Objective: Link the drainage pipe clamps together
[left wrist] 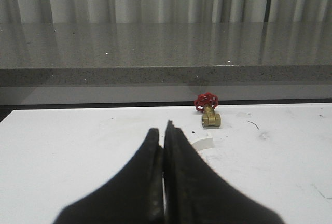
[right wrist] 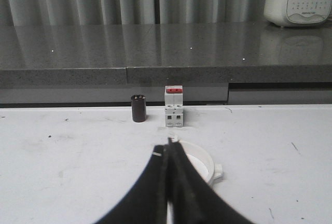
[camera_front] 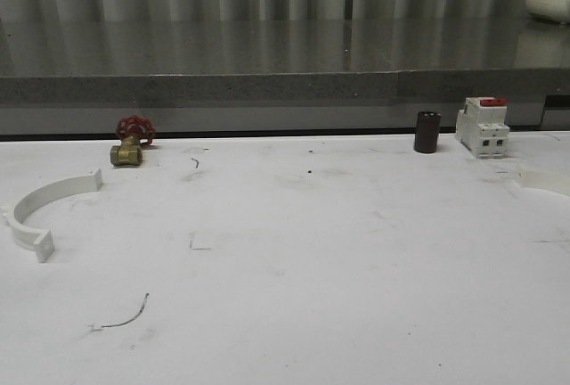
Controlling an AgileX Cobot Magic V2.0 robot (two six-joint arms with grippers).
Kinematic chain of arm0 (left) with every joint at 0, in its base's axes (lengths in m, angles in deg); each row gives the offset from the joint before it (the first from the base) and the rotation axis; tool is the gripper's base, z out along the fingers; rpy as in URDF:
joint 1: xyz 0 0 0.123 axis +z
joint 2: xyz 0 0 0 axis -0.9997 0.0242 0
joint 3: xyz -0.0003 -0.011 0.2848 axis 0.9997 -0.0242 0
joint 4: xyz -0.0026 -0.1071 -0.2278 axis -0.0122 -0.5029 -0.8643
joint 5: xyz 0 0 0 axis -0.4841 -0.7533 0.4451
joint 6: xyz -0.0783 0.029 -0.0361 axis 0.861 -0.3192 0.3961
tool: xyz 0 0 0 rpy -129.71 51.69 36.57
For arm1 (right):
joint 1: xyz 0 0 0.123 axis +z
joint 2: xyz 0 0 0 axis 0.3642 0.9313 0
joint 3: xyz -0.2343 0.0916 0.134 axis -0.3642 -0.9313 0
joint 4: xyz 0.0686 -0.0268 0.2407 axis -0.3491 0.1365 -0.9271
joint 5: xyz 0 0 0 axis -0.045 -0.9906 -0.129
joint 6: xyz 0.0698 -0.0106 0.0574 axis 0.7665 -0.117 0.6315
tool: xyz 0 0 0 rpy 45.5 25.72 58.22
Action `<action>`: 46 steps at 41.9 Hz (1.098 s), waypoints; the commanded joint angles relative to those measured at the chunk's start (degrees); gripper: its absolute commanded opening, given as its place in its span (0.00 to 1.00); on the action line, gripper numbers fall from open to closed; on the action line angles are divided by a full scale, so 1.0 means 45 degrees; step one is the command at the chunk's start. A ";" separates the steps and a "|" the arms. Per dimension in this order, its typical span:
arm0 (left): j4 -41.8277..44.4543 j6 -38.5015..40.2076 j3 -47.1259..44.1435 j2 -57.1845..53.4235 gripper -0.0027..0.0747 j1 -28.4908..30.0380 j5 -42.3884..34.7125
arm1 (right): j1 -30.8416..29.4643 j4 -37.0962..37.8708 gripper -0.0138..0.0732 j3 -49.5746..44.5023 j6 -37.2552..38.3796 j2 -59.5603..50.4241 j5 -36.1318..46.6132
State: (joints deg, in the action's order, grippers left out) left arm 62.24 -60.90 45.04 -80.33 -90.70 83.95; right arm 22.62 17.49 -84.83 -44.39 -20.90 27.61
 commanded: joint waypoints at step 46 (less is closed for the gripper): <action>-0.0207 0.0137 0.3519 0.0579 0.01 -0.0127 -0.0304 | -0.0073 0.0177 0.02 0.4068 -0.0070 0.0412 -0.1536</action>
State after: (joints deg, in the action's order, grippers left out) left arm 61.19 -60.90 55.44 -79.91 -90.70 83.77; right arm 22.62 17.53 -72.39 -44.47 -20.90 20.58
